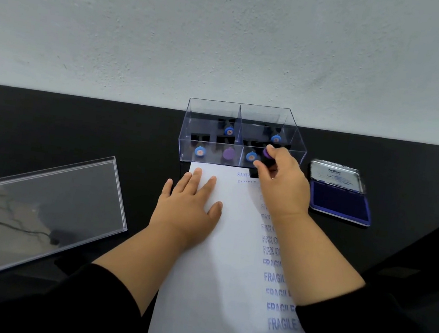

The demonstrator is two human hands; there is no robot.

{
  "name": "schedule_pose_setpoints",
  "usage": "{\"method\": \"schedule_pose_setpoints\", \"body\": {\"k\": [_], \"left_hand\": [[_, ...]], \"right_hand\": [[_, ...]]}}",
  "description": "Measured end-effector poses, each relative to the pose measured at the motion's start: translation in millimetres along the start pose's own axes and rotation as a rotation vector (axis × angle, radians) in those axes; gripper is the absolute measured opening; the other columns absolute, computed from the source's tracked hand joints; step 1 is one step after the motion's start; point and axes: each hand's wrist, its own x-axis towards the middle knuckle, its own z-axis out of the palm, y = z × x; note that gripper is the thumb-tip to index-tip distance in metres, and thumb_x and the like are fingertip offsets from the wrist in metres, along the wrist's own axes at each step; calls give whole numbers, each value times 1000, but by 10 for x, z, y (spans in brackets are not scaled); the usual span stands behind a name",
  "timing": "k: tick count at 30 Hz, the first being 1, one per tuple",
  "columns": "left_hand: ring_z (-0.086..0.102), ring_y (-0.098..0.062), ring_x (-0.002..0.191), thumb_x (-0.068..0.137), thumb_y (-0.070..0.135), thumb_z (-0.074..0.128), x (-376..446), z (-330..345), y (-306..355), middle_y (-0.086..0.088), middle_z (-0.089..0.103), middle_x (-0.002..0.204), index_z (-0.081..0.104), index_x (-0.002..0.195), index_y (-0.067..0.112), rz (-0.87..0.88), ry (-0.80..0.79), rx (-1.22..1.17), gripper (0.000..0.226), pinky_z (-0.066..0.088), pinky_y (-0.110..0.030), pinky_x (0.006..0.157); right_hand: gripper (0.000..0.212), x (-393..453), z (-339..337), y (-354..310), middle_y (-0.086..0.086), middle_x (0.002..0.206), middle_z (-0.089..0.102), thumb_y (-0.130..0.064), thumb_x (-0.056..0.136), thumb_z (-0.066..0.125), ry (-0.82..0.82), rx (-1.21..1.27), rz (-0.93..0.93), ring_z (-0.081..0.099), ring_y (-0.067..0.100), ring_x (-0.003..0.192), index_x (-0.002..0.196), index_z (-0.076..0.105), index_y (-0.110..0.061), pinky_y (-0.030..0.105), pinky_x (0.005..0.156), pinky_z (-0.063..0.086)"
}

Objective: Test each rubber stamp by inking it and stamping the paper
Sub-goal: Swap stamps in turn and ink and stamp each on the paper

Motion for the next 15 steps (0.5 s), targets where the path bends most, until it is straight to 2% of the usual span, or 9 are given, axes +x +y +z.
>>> {"method": "schedule_pose_setpoints", "body": {"k": [4,8,12,15], "left_hand": [[-11,-11,146,99,50,18,2,-1,-1,5,-12,159,-1,151,35,2,4,-6,58,-11,-37,117],[-12,-11,146,99,50,17,0,-5,-6,5,-13,159,-1,151,35,5,-2,-8,57,-11,-37,116],[-12,-11,146,99,50,16,-2,-8,-10,5,-13,159,-2,151,35,5,-6,-1,57,-10,-37,116],[-12,-11,146,99,51,15,10,-6,-17,5,-14,159,-3,151,35,4,-12,13,57,-10,-37,116]], "right_hand": [[32,-8,-17,-16,-1,117,59,-30,92,56,5,5,-7,57,17,93,123,55,-18,31,78,45],[30,2,-98,-7,-2,108,59,-32,91,57,0,3,6,52,12,83,119,55,-20,27,72,42],[26,44,-346,112,1,103,60,-29,91,58,7,-50,21,55,16,82,115,54,-21,30,69,45],[27,54,-588,249,2,105,59,-28,91,57,41,-100,71,51,16,79,116,52,-20,29,65,41]]}}
